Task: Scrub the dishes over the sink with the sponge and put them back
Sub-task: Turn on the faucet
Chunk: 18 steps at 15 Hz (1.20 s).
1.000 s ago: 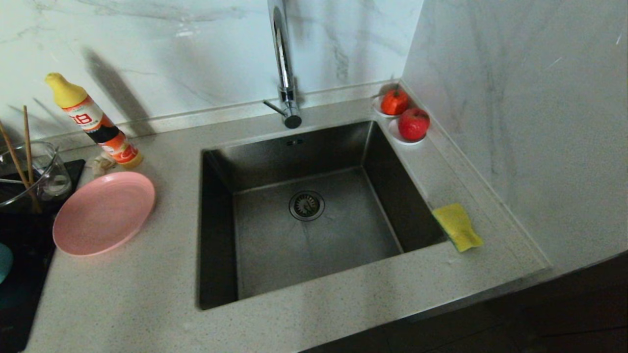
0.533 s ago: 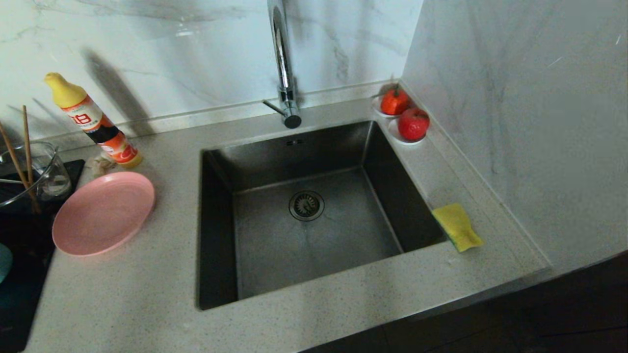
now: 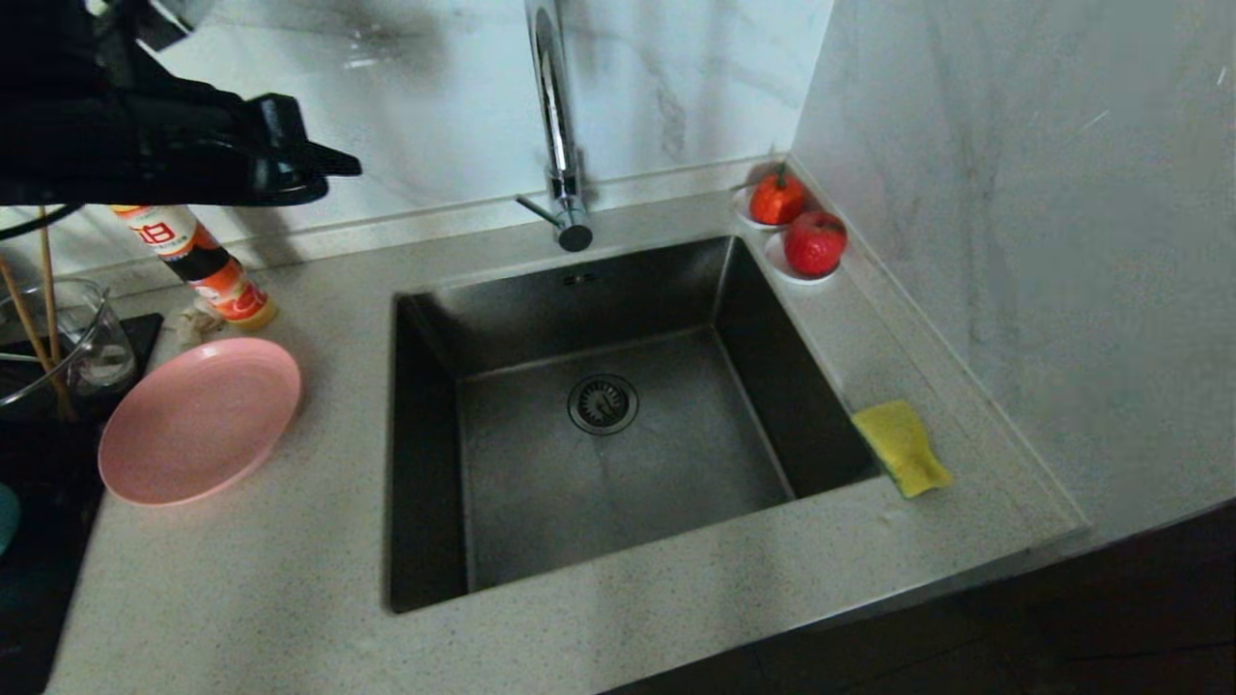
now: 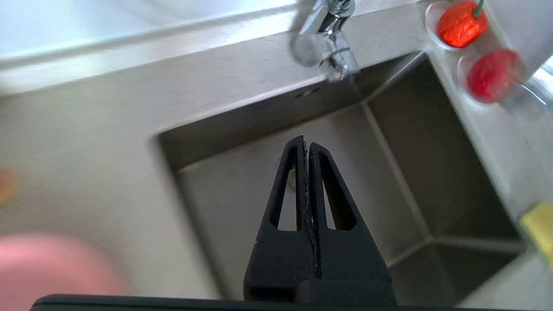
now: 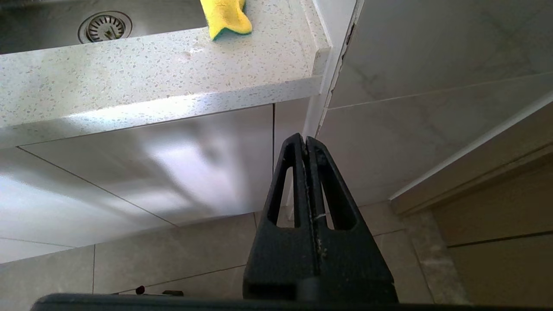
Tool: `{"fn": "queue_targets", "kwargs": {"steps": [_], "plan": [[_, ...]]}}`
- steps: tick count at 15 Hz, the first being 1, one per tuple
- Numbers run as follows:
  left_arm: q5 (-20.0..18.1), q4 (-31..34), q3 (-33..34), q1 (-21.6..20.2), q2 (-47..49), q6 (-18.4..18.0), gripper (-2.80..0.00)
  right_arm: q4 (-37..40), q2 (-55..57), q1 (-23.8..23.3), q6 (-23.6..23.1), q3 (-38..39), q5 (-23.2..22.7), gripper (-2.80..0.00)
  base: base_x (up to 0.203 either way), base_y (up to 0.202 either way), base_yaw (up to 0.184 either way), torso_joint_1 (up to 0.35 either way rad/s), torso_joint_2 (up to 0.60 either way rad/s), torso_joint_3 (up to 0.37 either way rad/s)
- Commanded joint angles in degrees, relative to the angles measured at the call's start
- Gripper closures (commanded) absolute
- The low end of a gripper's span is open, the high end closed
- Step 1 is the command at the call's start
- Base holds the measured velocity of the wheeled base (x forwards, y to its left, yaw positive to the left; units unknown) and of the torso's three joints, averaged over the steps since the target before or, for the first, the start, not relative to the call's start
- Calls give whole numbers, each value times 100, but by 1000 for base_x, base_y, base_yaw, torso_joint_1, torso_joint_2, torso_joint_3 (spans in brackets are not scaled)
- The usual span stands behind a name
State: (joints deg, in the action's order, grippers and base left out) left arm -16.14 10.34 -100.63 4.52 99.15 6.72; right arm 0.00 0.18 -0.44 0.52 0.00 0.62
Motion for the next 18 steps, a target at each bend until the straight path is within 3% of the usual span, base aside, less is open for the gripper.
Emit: {"fn": "queue_targets", "kwargs": {"steps": [1,3,5,6,13,16,18], "plan": [[-137,-87,-875,117,1565,469,0,-2,-1,0,0,0,-1,0,0,0,0,0,0,0],[-397,-867,-1015,159,2013,939,0,-9,-1,0,0,0,-1,0,0,0,0,0,0,0],[-574,-1580,-1043,185,2233,1691,0,-7,8,0,0,0,-1,0,0,0,0,0,0,0],[-685,-1872,-1045,182,2340,1831,0,0,-1,0,0,0,-1,0,0,0,0,0,0,0],[-817,-2935,-1046,181,2828,2301,0,0,-1,0,0,0,-1,0,0,0,0,0,0,0],[-1134,-3170,-1053,181,2829,2637,0,0,-1,0,0,0,-1,0,0,0,0,0,0,0],[-1146,-3284,-1055,181,2838,2720,0,0,-1,0,0,0,-1,0,0,0,0,0,0,0]]}}
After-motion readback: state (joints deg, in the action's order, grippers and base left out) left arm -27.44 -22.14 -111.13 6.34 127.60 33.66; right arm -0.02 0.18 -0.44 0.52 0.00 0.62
